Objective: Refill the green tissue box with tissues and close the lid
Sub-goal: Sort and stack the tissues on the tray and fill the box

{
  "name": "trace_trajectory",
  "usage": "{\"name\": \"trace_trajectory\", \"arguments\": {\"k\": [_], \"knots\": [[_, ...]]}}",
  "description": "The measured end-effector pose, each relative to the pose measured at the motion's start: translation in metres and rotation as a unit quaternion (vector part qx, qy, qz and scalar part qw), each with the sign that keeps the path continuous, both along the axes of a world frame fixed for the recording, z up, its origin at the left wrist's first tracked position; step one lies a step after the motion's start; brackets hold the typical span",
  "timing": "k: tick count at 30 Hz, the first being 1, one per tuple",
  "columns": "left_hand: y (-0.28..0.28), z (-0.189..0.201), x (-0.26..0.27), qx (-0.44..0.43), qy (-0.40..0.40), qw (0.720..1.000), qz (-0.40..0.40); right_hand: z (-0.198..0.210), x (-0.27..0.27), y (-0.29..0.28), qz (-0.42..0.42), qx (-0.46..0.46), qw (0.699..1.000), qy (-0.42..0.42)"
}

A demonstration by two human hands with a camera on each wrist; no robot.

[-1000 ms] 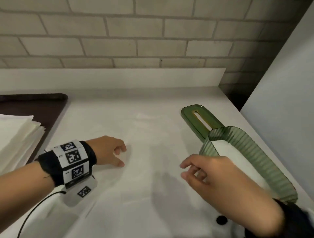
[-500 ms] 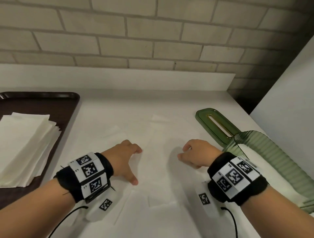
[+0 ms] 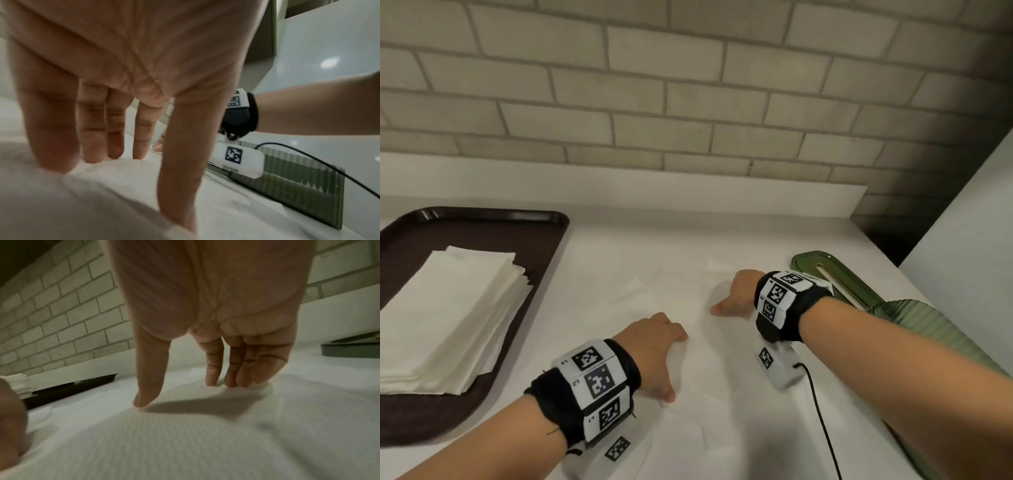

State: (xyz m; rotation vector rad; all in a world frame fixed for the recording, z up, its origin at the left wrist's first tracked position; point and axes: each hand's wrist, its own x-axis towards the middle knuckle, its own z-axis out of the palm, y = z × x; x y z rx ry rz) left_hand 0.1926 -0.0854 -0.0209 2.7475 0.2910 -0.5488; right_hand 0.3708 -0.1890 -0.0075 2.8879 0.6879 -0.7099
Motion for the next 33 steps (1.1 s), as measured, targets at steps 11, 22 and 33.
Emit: {"name": "trace_trajectory", "arguments": {"k": [11, 22, 33], "knots": [[0.007, 0.007, -0.005, -0.083, -0.016, 0.995, 0.052, 0.004, -0.004, 0.035, 0.051, 0.059, 0.997, 0.024], [0.031, 0.043, -0.022, -0.291, -0.153, 0.926, 0.185, 0.102, 0.0, -0.005, 0.135, 0.235, 0.961, -0.06], [0.0, 0.071, -0.002, -0.353, -0.254, 0.882, 0.179, 0.149, -0.044, -0.131, 0.114, 0.588, 0.799, -0.06]]}}
